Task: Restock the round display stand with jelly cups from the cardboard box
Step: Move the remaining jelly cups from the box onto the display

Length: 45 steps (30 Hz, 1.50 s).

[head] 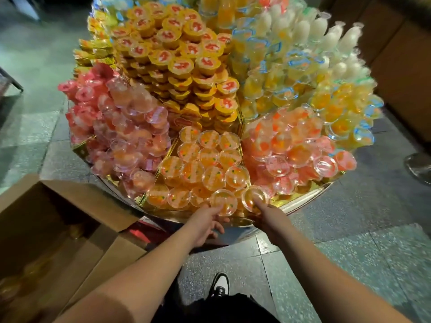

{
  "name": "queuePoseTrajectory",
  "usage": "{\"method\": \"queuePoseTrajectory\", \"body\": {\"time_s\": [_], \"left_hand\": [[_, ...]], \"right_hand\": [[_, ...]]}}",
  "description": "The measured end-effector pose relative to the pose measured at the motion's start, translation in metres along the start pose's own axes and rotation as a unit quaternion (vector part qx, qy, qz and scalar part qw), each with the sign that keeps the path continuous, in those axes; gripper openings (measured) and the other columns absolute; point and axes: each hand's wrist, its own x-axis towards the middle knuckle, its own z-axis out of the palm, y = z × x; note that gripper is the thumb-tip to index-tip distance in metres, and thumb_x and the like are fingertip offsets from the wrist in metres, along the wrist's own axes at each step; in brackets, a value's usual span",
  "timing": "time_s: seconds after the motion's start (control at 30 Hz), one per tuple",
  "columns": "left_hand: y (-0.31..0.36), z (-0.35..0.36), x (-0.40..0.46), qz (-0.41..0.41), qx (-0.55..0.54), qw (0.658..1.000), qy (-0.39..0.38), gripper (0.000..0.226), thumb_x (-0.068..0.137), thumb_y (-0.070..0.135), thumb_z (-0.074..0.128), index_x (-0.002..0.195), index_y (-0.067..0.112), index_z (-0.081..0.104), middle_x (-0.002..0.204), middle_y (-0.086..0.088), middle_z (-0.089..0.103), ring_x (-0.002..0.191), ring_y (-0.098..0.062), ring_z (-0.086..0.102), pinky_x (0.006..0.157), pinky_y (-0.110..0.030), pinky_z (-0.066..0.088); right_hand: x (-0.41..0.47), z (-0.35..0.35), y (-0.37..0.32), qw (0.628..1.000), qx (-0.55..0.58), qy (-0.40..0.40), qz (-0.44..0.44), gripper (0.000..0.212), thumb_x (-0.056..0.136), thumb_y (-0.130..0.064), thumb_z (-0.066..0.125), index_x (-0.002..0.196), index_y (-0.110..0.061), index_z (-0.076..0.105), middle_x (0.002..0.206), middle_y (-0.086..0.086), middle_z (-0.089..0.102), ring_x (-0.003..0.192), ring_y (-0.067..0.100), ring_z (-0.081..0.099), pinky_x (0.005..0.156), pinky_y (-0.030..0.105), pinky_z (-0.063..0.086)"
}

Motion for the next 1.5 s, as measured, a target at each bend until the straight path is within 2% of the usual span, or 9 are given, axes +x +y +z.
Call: {"method": "queuePoseTrajectory", "body": {"time_s": [0.17,0.3,0.37,0.5,0.73,0.97,1.2,1.37,1.5], "left_hand": [[-0.005,0.001,0.016,-0.003,-0.009,1.0,0.022,0.04,0.1,0.041,0.052,0.129,0.014,0.048,0.104,-0.015,0.067,0.059,-0.018,0.055,0.046,-0.025,0.034],[-0.007,0.001,0.026,-0.002,-0.023,0.999,0.033,0.047,0.1,0.045,0.051,0.134,0.015,0.045,0.11,-0.015,0.069,0.059,-0.018,0.055,0.045,-0.026,0.034],[-0.008,0.001,0.03,0.002,-0.016,0.999,0.042,0.048,0.099,0.047,0.051,0.135,0.017,0.045,0.11,-0.014,0.07,0.059,-0.017,0.055,0.044,-0.025,0.035],[-0.008,0.002,0.034,0.019,0.011,0.997,0.068,0.044,0.099,0.049,0.05,0.132,0.02,0.049,0.109,-0.011,0.069,0.057,-0.014,0.054,0.044,-0.024,0.035],[-0.009,0.005,0.035,0.026,0.013,0.995,0.09,0.037,0.101,0.045,0.051,0.126,0.018,0.052,0.102,-0.011,0.068,0.055,-0.013,0.053,0.044,-0.024,0.036],[-0.005,0.006,0.038,0.029,0.001,0.995,0.095,0.037,0.101,0.043,0.051,0.127,0.016,0.051,0.098,-0.011,0.067,0.054,-0.014,0.051,0.042,-0.023,0.034],[-0.002,0.004,0.032,0.014,-0.018,0.995,0.093,0.025,0.098,0.042,0.057,0.11,0.021,0.052,0.104,-0.014,0.067,0.059,-0.016,0.053,0.043,-0.023,0.035],[0.002,0.003,0.026,0.007,-0.017,0.997,0.081,0.025,0.097,0.042,0.06,0.11,0.022,0.053,0.105,-0.012,0.069,0.06,-0.016,0.055,0.044,-0.024,0.037],[0.002,-0.002,0.022,0.006,0.002,0.997,0.074,0.037,0.096,0.044,0.06,0.122,0.019,0.052,0.109,-0.011,0.068,0.063,-0.016,0.056,0.045,-0.023,0.039]], "right_hand": [[0.01,0.006,-0.002,1.0,-0.015,-0.014,-0.003,0.029,0.094,-0.038,0.065,0.103,-0.012,0.057,0.101,0.014,0.07,0.092,0.029,0.069,0.072,0.036,0.054],[0.02,0.009,0.0,0.999,-0.048,0.0,0.004,0.046,0.092,-0.041,0.067,0.116,-0.004,0.054,0.106,0.016,0.069,0.095,0.029,0.07,0.084,0.044,0.058],[0.023,0.01,0.0,0.998,-0.066,0.01,-0.001,0.047,0.092,-0.044,0.066,0.117,-0.007,0.052,0.106,0.014,0.069,0.093,0.027,0.071,0.086,0.044,0.058],[0.026,0.009,-0.001,0.994,-0.108,0.007,-0.01,0.048,0.093,-0.049,0.062,0.119,-0.009,0.057,0.101,0.009,0.071,0.091,0.024,0.071,0.084,0.043,0.058],[0.026,0.006,-0.001,0.983,-0.178,0.028,-0.031,0.053,0.094,-0.052,0.059,0.125,-0.009,0.054,0.098,0.007,0.069,0.089,0.022,0.07,0.064,0.031,0.051],[0.023,0.002,-0.003,0.983,-0.182,0.016,-0.029,0.056,0.093,-0.053,0.059,0.125,-0.008,0.05,0.098,0.009,0.068,0.09,0.024,0.069,0.065,0.031,0.05],[0.02,0.003,-0.002,0.983,-0.18,-0.006,-0.031,0.053,0.094,-0.051,0.059,0.127,-0.011,0.048,0.105,0.01,0.067,0.093,0.023,0.068,0.071,0.034,0.051],[0.017,0.001,-0.003,0.983,-0.184,-0.004,-0.024,0.054,0.094,-0.05,0.059,0.129,-0.01,0.048,0.104,0.008,0.066,0.091,0.02,0.067,0.075,0.034,0.053],[0.016,-0.004,-0.002,0.985,-0.173,0.007,-0.011,0.061,0.09,-0.053,0.063,0.13,-0.009,0.047,0.106,0.009,0.065,0.095,0.022,0.066,0.073,0.034,0.052]]}}
